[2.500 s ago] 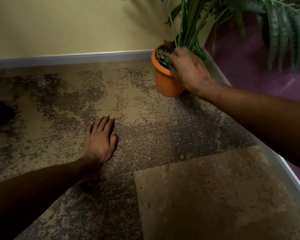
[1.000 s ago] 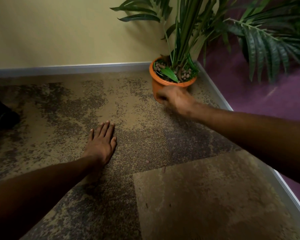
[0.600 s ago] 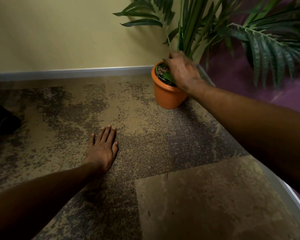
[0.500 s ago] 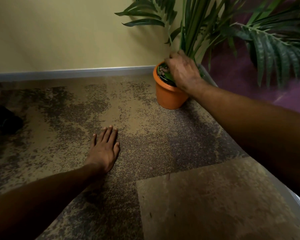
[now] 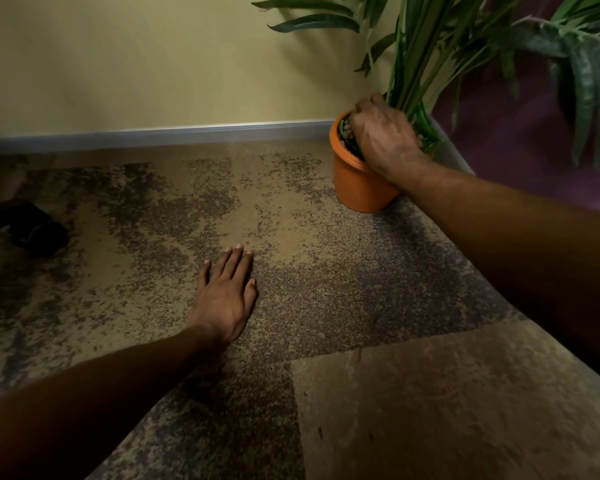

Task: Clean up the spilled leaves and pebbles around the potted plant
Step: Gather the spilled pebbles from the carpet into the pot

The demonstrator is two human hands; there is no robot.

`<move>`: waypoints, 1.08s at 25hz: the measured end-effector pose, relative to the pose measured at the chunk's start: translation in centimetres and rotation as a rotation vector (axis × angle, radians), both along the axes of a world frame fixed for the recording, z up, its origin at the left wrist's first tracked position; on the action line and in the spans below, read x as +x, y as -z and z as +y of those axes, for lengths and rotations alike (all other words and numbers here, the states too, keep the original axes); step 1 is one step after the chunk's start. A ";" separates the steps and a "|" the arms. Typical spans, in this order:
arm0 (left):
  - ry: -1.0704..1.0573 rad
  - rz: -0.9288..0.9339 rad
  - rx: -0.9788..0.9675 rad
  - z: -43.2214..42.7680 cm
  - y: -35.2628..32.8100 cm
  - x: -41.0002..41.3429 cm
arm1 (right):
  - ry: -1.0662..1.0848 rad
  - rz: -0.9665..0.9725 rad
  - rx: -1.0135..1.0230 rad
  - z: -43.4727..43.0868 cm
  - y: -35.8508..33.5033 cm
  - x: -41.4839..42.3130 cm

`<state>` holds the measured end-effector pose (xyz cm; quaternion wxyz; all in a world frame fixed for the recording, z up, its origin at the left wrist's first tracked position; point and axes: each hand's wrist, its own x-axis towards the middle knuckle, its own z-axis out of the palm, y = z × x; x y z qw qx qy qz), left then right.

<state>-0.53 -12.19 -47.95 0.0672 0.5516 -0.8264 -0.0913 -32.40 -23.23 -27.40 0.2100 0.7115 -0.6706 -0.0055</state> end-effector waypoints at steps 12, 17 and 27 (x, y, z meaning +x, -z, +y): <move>0.006 0.035 0.003 0.1 -0.2 0.2 | -0.107 -0.034 -0.042 1.2 -0.6 -0.1; 0.008 0.020 -0.005 -0.1 0.1 0.3 | -0.319 -0.019 -0.063 4.2 0.3 1.9; 0.014 0.047 0.001 0.0 -0.2 0.3 | -0.489 -0.207 0.851 9.2 5.8 3.5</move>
